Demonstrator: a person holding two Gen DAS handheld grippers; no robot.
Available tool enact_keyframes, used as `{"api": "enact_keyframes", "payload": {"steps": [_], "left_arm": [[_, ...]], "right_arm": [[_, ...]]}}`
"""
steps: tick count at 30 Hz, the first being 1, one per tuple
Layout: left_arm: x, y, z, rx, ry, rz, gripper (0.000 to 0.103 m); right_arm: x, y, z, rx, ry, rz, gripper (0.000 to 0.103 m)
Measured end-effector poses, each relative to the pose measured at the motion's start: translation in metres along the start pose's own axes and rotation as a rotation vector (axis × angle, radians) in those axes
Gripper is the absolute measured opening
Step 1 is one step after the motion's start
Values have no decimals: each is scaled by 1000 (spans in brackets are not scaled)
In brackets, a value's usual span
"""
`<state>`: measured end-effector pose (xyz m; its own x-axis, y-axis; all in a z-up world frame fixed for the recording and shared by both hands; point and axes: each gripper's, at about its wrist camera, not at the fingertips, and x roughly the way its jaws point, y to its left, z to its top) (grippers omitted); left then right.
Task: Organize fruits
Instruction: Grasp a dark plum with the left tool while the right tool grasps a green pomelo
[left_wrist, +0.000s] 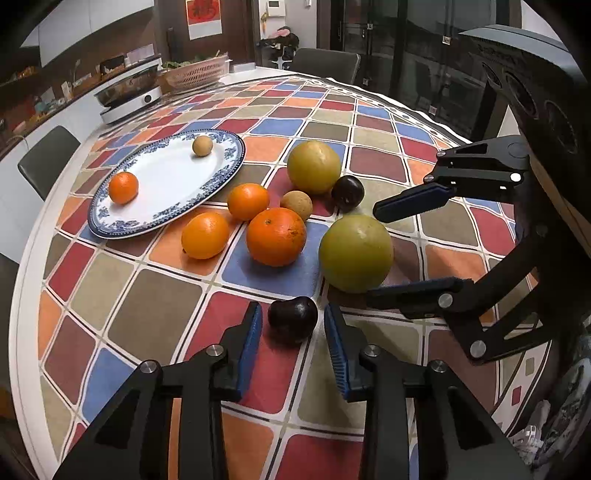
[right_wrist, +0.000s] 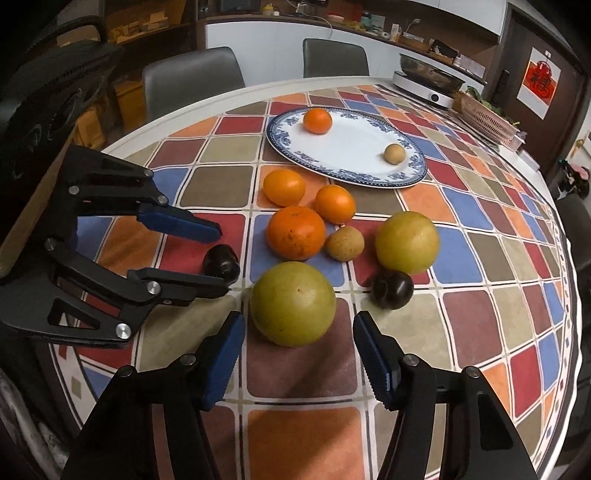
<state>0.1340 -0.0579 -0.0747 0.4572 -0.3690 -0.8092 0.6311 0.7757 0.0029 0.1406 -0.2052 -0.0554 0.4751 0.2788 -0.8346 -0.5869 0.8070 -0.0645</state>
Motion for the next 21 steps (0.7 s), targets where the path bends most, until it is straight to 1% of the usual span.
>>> {"api": "enact_keyframes", "payload": {"steps": [1, 2, 3, 10, 11, 21], "left_arm": [[2, 1, 0, -7, 4, -4, 32], [3, 2, 0, -13, 8, -7, 29], [4, 4, -1, -22, 10, -14, 29], [0, 8, -2, -69, 3, -13, 28], [-2, 9, -3, -80, 1, -9, 28], [-13, 14, -4, -195, -28, 54, 28]], "right_arm": [[1, 0, 0, 1, 0, 6, 61], [2, 0, 1, 1, 2, 9, 58], [3, -1, 1, 1, 5, 13, 56], [13, -4, 5, 38, 8, 42, 55], [13, -5, 5, 44, 7, 49, 52], [14, -9, 3, 119, -15, 59, 51]]}}
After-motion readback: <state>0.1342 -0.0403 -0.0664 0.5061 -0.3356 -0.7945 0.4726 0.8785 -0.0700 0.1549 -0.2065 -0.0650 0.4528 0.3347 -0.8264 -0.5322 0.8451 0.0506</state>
